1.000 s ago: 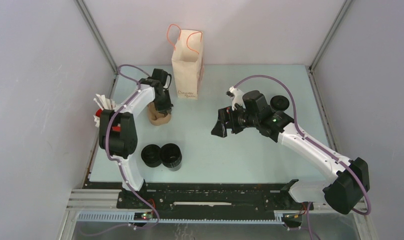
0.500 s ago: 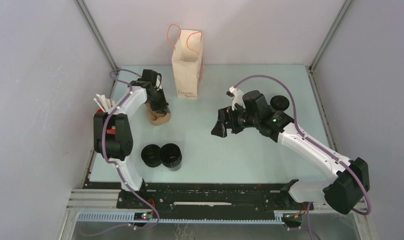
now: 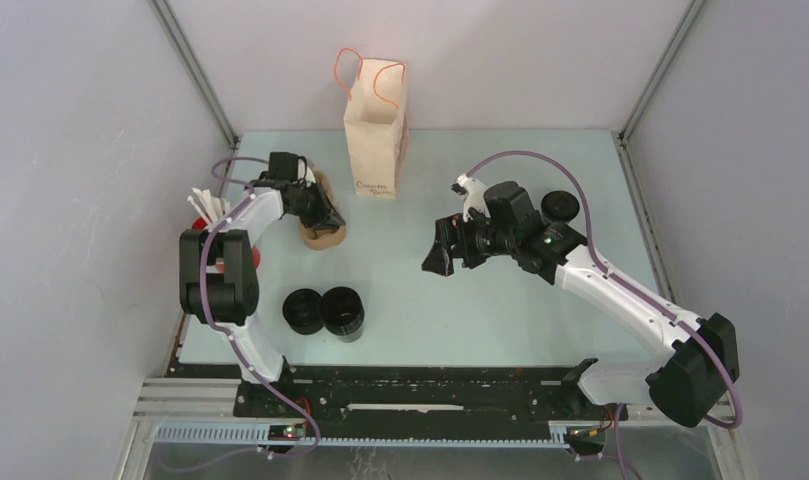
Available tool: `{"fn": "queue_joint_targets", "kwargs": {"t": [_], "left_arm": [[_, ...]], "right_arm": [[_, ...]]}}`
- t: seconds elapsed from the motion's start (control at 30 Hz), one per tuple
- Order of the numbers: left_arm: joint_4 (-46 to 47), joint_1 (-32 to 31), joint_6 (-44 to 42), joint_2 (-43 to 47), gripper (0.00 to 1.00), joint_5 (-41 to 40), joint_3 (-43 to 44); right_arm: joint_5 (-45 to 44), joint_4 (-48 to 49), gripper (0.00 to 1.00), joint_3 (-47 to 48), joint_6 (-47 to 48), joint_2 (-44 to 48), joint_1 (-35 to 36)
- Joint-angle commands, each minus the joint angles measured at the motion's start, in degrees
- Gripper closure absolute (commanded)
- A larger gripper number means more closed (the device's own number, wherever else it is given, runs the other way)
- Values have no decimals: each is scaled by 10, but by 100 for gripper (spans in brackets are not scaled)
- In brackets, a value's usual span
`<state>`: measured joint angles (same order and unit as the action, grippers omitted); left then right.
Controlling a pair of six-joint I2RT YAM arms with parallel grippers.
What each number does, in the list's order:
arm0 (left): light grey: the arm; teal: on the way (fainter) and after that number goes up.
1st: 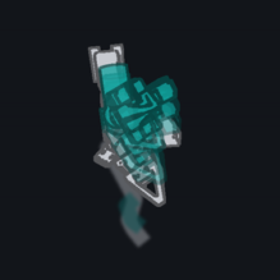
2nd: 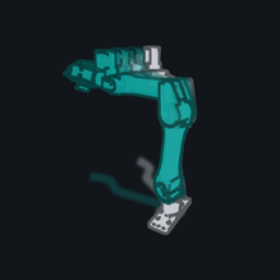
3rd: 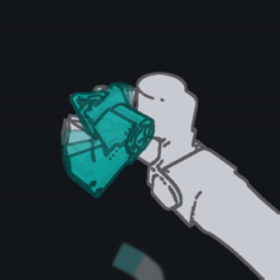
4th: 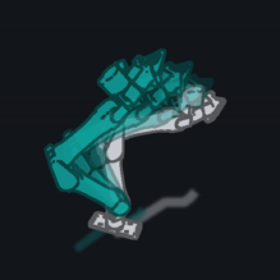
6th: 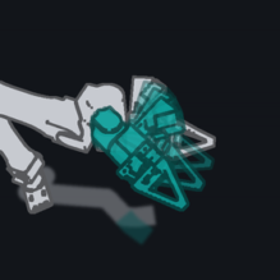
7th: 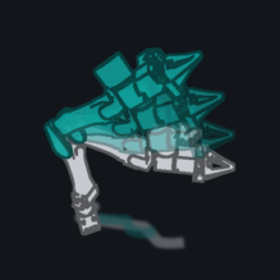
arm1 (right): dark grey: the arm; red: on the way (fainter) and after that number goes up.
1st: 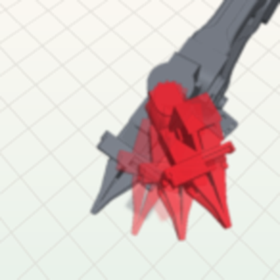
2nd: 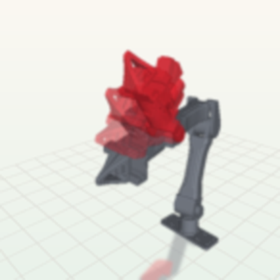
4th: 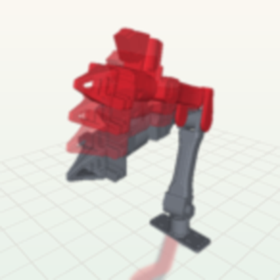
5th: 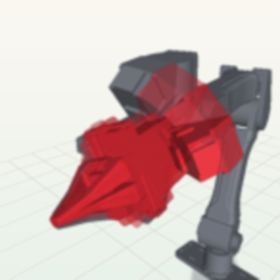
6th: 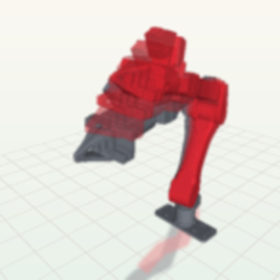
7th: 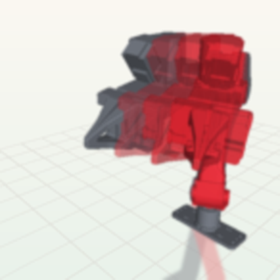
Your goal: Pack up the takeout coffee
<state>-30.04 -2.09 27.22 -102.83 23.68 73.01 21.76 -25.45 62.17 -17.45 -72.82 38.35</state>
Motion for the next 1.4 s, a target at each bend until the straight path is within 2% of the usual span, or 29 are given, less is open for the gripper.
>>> {"fn": "queue_joint_targets", "kwargs": {"t": [0.0,0.13,0.3,0.47,0.57,1.0,1.2,1.37], "left_arm": [[27,-2,21,35,100,28,-22],[11,-2,24,50,100,-12,-21],[-45,-9,10,78,100,-102,4],[-124,-31,-18,72,100,-185,59],[-190,-48,-32,50,100,-262,111],[-295,-79,-86,-14,100,-300,230],[-385,-152,-107,-60,100,-502,306],[-428,-190,-100,-82,100,-618,325]], "right_arm": [[7,16,2,-2,0,-4,5],[8,16,2,-2,0,-4,5],[11,18,2,-2,-1,-6,5],[15,19,2,-3,-2,-11,5],[15,19,2,-2,-2,-11,4],[17,19,2,-2,-3,-15,4],[20,21,2,-2,-3,-20,3],[23,21,2,-2,-4,-22,4]]}}
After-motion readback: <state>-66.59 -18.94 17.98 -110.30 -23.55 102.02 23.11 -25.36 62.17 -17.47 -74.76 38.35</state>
